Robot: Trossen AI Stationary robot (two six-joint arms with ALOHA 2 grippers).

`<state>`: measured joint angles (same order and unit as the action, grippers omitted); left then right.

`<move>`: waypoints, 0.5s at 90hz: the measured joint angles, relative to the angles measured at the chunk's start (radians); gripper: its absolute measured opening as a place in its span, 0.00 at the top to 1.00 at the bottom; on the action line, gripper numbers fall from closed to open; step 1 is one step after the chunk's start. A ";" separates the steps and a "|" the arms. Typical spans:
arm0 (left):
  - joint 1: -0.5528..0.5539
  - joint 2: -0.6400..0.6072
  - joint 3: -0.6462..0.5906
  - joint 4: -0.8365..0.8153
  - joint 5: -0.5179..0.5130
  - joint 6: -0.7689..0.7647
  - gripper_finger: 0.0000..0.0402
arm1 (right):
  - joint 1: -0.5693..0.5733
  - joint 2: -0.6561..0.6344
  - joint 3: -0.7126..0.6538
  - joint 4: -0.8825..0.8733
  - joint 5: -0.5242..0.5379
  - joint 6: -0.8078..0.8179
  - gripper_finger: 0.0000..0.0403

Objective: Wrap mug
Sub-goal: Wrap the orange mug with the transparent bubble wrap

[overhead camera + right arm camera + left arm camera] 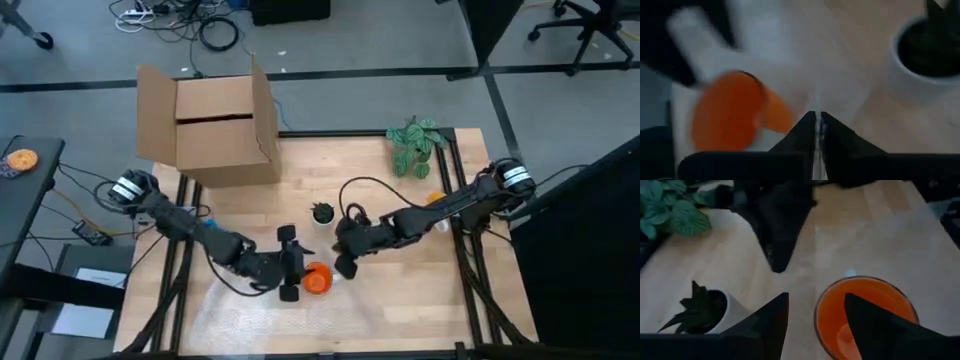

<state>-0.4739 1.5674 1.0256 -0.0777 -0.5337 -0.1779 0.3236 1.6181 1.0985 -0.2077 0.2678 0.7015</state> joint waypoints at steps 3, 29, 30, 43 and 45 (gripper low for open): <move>0.011 0.001 0.000 0.009 0.006 0.021 0.54 | 0.004 0.000 0.000 0.022 -0.002 -0.007 1.00; 0.073 0.032 0.000 0.096 0.169 0.112 0.50 | 0.040 0.000 0.000 0.113 0.003 -0.062 1.00; 0.074 0.035 0.000 0.100 0.178 0.118 0.50 | 0.041 0.000 0.000 0.117 0.003 -0.066 1.00; 0.081 0.060 0.000 0.139 0.205 0.147 0.49 | 0.056 0.000 0.000 0.146 0.001 -0.122 1.00; 0.082 0.061 0.000 0.136 0.207 0.149 0.49 | 0.059 0.000 0.000 0.150 0.000 -0.131 1.00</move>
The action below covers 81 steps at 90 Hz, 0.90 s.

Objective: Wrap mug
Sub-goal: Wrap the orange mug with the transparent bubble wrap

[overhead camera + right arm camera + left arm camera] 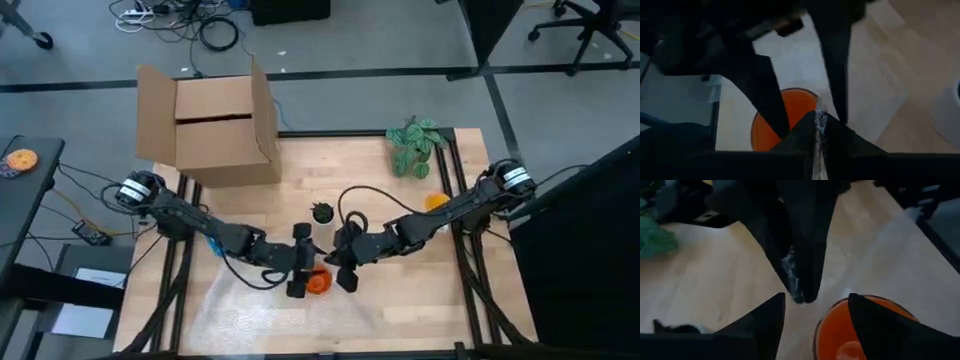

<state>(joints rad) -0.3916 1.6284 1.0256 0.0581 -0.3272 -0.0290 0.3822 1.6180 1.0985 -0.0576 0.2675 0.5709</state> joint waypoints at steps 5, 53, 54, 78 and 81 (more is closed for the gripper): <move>0.004 0.004 0.000 0.002 -0.001 0.004 0.49 | 0.005 0.000 0.000 0.002 -0.002 -0.022 1.00; 0.003 0.006 0.000 0.034 0.127 0.026 0.63 | 0.016 -0.001 0.000 0.078 -0.094 -0.095 0.87; 0.003 0.006 0.000 0.034 0.126 0.026 0.63 | 0.016 -0.001 0.000 0.083 -0.096 -0.095 0.87; -0.002 0.006 0.000 0.026 0.159 0.026 0.78 | 0.035 -0.001 0.000 0.138 -0.145 -0.103 0.80; -0.004 0.006 0.000 0.026 0.167 0.026 0.81 | 0.039 -0.001 0.000 0.141 -0.155 -0.104 0.80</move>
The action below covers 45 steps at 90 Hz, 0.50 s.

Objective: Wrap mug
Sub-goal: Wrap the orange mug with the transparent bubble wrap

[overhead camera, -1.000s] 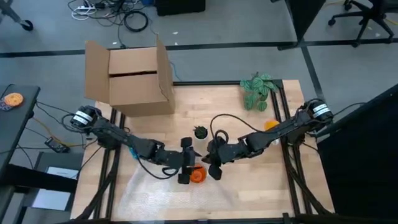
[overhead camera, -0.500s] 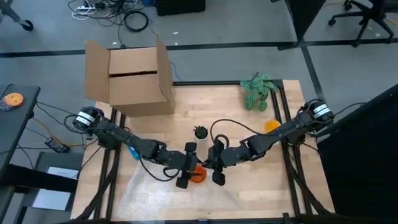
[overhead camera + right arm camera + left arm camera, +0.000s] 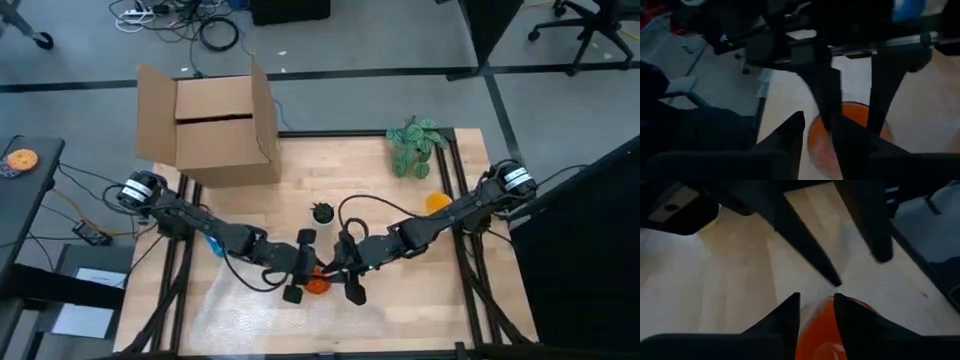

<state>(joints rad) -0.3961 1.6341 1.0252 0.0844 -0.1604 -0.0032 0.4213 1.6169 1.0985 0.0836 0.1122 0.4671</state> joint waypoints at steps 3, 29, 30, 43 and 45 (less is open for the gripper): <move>-0.003 0.000 0.000 0.000 0.006 0.001 0.85 | 0.005 0.000 0.000 0.003 -0.010 0.000 0.80; -0.028 0.000 0.000 0.001 0.015 0.024 1.00 | 0.060 0.000 0.000 0.039 -0.016 0.007 0.81; -0.030 0.000 0.000 0.001 0.014 0.024 1.00 | 0.063 0.000 0.000 0.042 -0.017 0.009 0.81; -0.060 0.000 0.000 0.012 0.013 0.025 1.00 | 0.111 -0.020 0.000 0.019 -0.066 0.078 0.81; -0.065 0.000 0.000 0.015 0.013 0.026 1.00 | 0.121 -0.026 0.000 0.005 -0.069 0.091 0.81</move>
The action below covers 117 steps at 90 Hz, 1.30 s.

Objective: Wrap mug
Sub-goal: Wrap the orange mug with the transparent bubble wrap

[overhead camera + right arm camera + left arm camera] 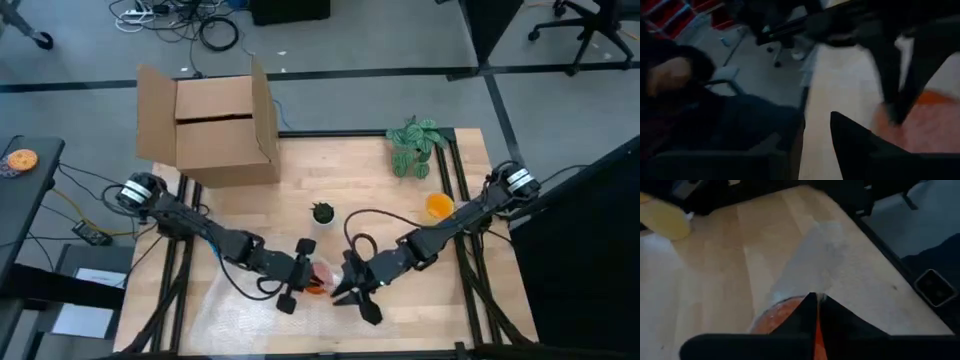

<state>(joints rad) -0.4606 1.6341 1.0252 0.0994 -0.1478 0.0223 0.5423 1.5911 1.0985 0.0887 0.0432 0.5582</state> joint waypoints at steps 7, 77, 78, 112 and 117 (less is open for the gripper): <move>-0.010 0.000 0.000 -0.003 0.000 0.000 1.00 | 0.030 -0.018 0.000 -0.048 -0.016 0.056 0.81; 0.009 0.117 0.003 -0.013 -0.046 -0.002 1.00 | 0.295 0.072 -0.001 -0.577 0.005 0.830 0.81; 0.011 0.117 0.003 -0.013 -0.046 -0.002 1.00 | 0.295 0.078 -0.001 -0.578 0.005 0.831 0.81; 0.054 0.119 0.002 -0.018 -0.050 0.001 1.00 | 0.294 0.061 0.031 -0.946 0.027 0.899 0.81; 0.055 0.119 0.002 -0.018 -0.050 0.002 1.00 | 0.293 0.056 0.030 -1.065 0.060 0.921 0.81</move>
<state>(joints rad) -0.4059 1.7531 1.0275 0.0811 -0.1982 0.0241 0.8352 1.6470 1.1287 -0.9763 0.1036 1.4788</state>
